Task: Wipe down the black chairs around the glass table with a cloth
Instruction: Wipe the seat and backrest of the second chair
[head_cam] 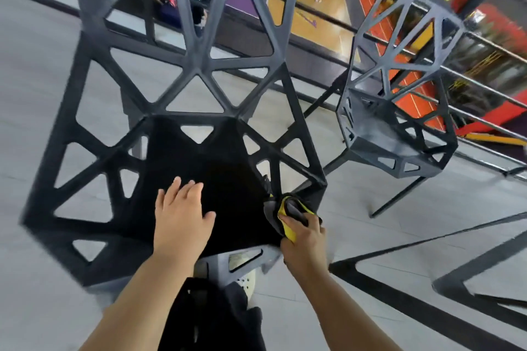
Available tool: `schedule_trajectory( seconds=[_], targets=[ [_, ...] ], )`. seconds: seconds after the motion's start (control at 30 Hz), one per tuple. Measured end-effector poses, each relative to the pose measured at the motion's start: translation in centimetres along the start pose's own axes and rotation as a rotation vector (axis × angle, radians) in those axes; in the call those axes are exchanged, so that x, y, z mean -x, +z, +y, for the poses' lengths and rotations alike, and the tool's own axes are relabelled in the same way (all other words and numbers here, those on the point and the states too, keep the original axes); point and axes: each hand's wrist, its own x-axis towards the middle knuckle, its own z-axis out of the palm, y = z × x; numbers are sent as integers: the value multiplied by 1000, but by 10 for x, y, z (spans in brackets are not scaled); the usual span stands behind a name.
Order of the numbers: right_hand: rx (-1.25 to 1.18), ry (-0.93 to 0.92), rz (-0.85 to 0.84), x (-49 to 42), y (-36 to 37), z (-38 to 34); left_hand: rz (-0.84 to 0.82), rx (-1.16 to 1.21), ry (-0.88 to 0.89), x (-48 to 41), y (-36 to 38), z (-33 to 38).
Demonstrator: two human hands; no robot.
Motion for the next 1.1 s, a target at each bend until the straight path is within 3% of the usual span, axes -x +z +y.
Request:
schedule_trajectory(
  seconds=[0.17, 0.47, 0.8, 0.97, 1.1],
  targets=[
    [-142, 161, -108, 20, -7, -40, -48, -118, 24, 34, -44, -15],
    [-218, 141, -240, 71, 36, -122, 66, -163, -56, 78, -112, -93],
    [-129, -233, -329, 149, 116, -211, 56, -156, -147, 110, -140, -143],
    [69, -494, -366, 133, 92, -180, 52, -126, -123, 107, -143, -133],
    [172, -517, -332, 121, 68, -141, 66, -108, -78, 97, -139, -109]
  ],
)
